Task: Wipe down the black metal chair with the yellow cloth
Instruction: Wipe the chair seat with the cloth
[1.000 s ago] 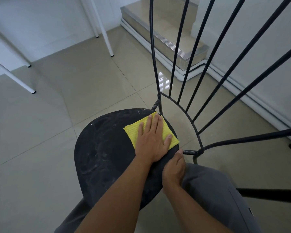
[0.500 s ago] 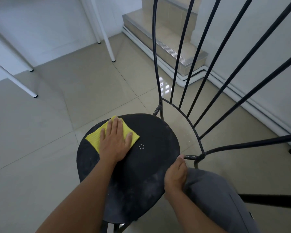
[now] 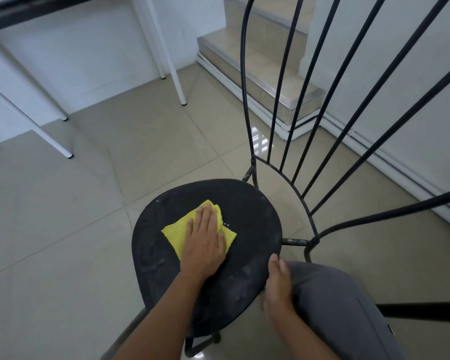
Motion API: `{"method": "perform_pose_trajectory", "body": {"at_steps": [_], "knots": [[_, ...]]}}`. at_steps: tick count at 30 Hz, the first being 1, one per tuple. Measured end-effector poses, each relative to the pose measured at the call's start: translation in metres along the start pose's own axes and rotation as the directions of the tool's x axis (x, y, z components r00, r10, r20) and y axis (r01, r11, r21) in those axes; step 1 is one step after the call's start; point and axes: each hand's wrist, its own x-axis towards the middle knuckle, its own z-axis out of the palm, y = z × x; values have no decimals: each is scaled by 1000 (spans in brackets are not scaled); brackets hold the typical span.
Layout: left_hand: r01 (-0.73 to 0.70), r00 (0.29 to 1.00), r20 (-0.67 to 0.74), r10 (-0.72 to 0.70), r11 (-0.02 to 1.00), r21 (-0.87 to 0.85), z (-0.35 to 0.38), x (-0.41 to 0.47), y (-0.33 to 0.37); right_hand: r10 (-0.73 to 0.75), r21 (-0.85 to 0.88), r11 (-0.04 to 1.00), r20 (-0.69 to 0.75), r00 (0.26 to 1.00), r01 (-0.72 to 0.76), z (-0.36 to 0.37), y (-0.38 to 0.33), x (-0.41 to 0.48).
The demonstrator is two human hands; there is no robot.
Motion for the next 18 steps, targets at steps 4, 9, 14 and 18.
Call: {"method": "perform_pose_trajectory", "body": {"at_steps": [4, 9, 14, 18], "knots": [[-81, 997, 20, 81, 997, 11, 6, 18, 36, 19, 37, 999, -16, 1000, -18, 1, 9, 9], [-95, 995, 18, 95, 995, 26, 9, 49, 57, 81, 146, 986, -1, 997, -80, -1, 13, 17], [-26, 999, 31, 25, 999, 18, 0, 82, 33, 14, 90, 996, -6, 1000, -13, -5, 12, 18], [112, 994, 16, -113, 993, 31, -6, 89, -12, -28, 51, 998, -19, 999, 29, -5, 14, 21]]}}
